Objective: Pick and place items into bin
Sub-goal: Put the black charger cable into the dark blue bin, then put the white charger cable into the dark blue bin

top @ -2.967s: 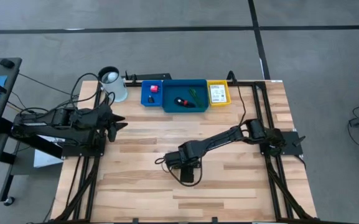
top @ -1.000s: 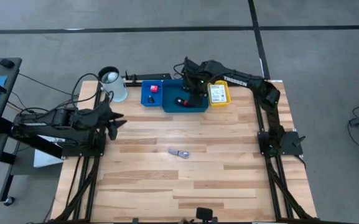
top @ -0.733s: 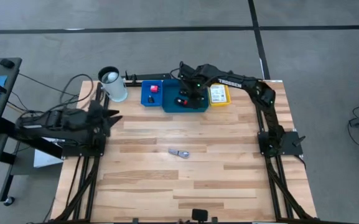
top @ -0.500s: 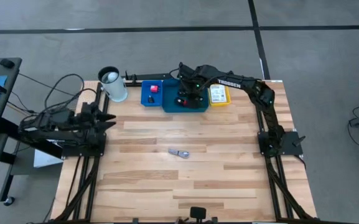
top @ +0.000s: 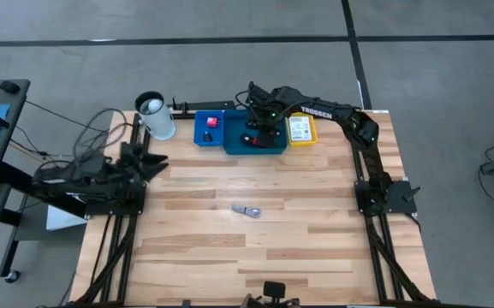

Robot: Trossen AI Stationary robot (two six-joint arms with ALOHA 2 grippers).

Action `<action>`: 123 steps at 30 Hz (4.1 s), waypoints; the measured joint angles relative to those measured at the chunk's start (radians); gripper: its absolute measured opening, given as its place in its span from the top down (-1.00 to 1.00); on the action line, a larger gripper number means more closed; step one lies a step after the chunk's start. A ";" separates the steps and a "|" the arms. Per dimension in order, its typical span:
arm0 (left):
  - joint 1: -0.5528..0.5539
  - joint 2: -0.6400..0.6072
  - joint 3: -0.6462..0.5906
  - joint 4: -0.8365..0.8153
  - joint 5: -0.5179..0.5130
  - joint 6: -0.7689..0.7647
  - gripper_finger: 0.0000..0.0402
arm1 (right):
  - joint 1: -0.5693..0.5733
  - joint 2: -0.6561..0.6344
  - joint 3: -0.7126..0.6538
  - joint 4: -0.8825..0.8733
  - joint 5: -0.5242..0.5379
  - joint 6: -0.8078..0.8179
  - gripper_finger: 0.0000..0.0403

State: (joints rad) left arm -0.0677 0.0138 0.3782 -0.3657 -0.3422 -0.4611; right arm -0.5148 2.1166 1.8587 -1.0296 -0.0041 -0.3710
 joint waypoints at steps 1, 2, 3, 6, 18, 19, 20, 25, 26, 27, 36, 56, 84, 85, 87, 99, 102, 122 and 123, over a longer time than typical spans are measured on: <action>0.000 -0.003 -0.033 0.031 0.021 0.016 0.21 | 0.000 0.000 0.000 0.001 -0.002 -0.002 0.75; 0.000 -0.008 -0.058 0.055 0.042 0.032 0.21 | 0.000 0.000 0.000 0.002 -0.005 -0.004 0.75; 0.000 -0.011 -0.076 0.082 0.058 0.041 0.21 | 0.000 0.000 0.000 0.002 -0.011 -0.004 0.75; 0.000 -0.012 -0.091 0.106 0.070 0.058 0.21 | 0.002 0.000 0.000 0.002 -0.021 -0.004 0.75; -0.052 -0.012 -0.169 0.184 -0.013 0.111 0.21 | -0.004 0.000 0.000 0.020 -0.017 -0.006 0.75; -0.058 -0.012 -0.194 0.217 -0.011 0.104 0.21 | -0.005 0.000 0.000 0.020 -0.017 -0.005 0.75; -0.063 -0.012 -0.217 0.245 -0.008 0.098 0.21 | -0.007 0.000 0.000 0.020 -0.014 -0.006 0.75; -0.088 -0.012 -0.253 0.293 -0.009 0.082 0.21 | -0.011 0.000 0.000 0.021 -0.013 -0.012 0.72; -0.092 -0.012 -0.253 0.296 -0.011 0.089 0.21 | -0.010 0.000 0.000 0.021 -0.008 -0.019 0.70; -0.097 -0.012 -0.253 0.297 -0.012 0.102 0.21 | -0.007 0.000 0.000 0.021 0.002 -0.024 0.68; -0.138 -0.012 -0.325 0.368 -0.013 0.088 0.21 | 0.023 0.053 -0.001 0.031 0.032 0.004 0.36; -0.151 -0.012 -0.367 0.450 0.163 0.146 0.21 | 0.263 0.025 0.156 -0.204 0.033 0.179 0.03; -0.151 -0.009 -0.369 0.416 0.232 0.158 0.21 | 0.622 0.032 -0.053 0.097 -0.069 0.633 -0.09; -0.151 -0.009 -0.369 0.416 0.232 0.159 0.21 | 0.622 0.036 -0.053 0.102 -0.065 0.633 -0.09; -0.151 -0.009 -0.369 0.416 0.232 0.163 0.21 | 0.620 0.061 -0.050 0.140 -0.062 0.635 -0.09; -0.151 -0.006 -0.370 0.416 0.231 0.154 0.21 | 0.625 0.220 -0.046 0.126 -0.103 0.625 -0.09; -0.151 -0.006 -0.370 0.416 0.230 0.153 0.21 | 0.630 0.239 -0.043 0.121 -0.100 0.627 -0.09; -0.151 -0.005 -0.370 0.416 0.228 0.152 0.21 | 0.576 0.254 0.314 -0.176 0.001 0.616 0.80; -0.151 -0.005 -0.370 0.416 0.228 0.152 0.21 | 0.565 0.254 0.360 -0.206 0.027 0.597 0.79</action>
State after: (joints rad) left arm -0.2187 0.0086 0.0082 0.0502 -0.1146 -0.3096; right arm 0.0506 2.3711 2.2184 -1.2356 0.0226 0.2264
